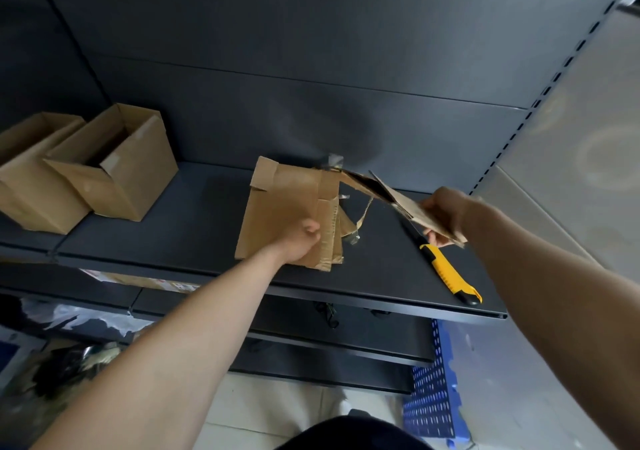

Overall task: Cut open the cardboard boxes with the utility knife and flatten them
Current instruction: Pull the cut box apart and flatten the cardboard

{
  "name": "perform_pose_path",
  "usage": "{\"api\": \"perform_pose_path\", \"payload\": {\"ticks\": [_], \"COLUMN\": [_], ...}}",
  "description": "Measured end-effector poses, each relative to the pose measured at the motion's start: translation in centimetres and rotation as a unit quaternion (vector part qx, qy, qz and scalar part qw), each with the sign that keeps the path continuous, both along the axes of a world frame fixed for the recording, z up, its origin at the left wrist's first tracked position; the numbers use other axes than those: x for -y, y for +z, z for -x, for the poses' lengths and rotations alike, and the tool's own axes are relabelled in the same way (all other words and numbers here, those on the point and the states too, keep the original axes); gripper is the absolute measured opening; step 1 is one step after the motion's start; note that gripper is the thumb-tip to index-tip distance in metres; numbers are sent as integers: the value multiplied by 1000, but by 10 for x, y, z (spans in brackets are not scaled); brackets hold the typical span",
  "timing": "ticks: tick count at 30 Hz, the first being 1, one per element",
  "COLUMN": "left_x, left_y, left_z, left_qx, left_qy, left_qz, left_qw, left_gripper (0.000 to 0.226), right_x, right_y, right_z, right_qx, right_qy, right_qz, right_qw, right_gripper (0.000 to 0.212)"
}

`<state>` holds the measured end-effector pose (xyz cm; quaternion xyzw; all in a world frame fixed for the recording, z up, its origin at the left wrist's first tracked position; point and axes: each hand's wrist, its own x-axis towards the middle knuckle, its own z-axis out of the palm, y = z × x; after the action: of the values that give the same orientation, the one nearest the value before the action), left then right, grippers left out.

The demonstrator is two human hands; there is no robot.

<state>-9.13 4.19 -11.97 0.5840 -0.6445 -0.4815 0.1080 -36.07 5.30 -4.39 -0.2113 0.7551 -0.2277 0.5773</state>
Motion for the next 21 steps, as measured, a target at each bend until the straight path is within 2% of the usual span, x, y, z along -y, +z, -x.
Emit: {"api": "perform_pose_path", "payload": {"ticks": [4, 7, 11, 15, 21], "left_x": [6, 13, 23, 30, 44], "left_y": [-9, -9, -15, -23, -20], "left_z": [25, 48, 71, 86, 102], "left_qx": [78, 129, 110, 94, 166], "left_qy": [-75, -99, -82, -23, 39], "left_qz": [109, 147, 97, 49, -7], "left_qw": [988, 976, 986, 994, 985], "left_gripper": [40, 49, 60, 46, 38], "right_x": [5, 6, 8, 14, 22], "right_y": [-4, -8, -8, -7, 2], "right_z": [-2, 6, 12, 18, 25], "right_qx": [52, 90, 106, 111, 70], "right_qy": [-13, -14, 2, 22, 53], "right_qz": [-9, -11, -21, -45, -63], "right_qw": [999, 996, 994, 993, 994], "right_gripper": [23, 34, 34, 36, 38]}}
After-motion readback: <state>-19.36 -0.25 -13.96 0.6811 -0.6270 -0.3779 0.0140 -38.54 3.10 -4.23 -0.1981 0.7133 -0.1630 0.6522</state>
